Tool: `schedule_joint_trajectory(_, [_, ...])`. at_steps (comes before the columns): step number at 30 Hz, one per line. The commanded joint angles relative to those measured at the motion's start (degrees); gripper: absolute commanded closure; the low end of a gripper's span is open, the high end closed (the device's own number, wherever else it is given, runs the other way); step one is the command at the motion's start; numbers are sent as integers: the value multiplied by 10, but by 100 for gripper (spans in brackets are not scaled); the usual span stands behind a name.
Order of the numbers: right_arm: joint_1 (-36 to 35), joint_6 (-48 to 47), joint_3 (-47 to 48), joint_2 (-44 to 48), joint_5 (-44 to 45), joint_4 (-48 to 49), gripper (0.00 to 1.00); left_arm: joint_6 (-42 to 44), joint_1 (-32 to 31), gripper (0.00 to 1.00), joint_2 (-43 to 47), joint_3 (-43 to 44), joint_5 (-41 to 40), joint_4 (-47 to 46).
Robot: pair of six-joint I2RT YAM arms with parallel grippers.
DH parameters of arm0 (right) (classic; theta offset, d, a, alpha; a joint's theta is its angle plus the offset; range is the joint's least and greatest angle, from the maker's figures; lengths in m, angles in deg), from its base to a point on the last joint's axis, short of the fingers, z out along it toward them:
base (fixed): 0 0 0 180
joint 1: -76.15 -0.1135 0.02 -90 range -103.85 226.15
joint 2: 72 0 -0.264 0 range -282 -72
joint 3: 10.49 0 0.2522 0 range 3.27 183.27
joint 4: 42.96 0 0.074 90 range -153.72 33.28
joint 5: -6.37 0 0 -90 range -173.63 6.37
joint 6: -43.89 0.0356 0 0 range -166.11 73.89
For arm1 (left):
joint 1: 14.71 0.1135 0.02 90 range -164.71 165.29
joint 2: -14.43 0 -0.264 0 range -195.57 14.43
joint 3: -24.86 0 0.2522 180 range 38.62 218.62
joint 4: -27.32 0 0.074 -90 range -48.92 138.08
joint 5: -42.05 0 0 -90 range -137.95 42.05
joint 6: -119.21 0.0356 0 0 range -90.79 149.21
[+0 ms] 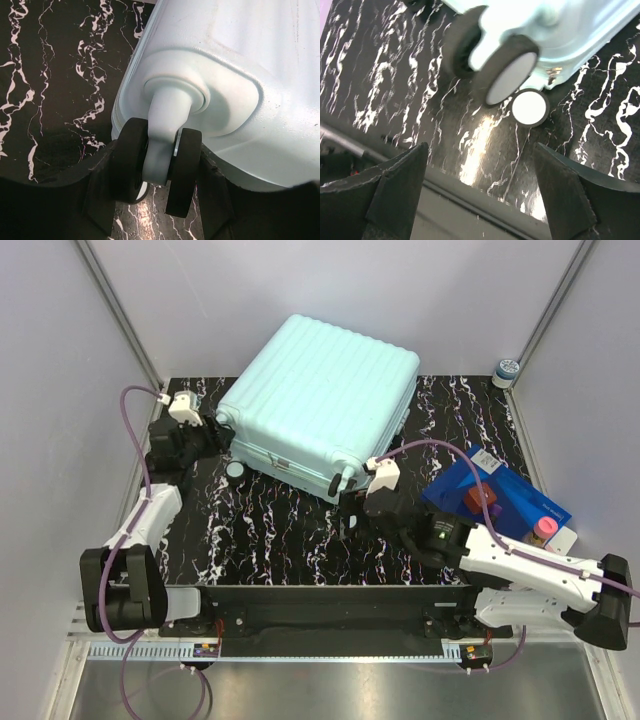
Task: Pack the luggage
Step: Zip the luggage at the center of the board.
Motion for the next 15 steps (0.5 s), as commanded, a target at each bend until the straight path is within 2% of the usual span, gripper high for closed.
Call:
schedule_joint_trajectory(1, [-4,-39,59,19,-68,-61,11,-29,-81,100,33,-15,28,-66])
schedule_joint_trajectory(8, [-16,-97,119,-12,-205,-57,18,-15,-179,100,71,-22,-10,-29])
schedule_joint_trajectory(12, [-28,-124,155,-63,-181,-45,18,-34,-202,100,100,-35,-10,-27])
schedule_joint_trajectory(15, [-29,-126,175,-107,-96,-39,16,-41,-224,100,113,-42,-18,-20])
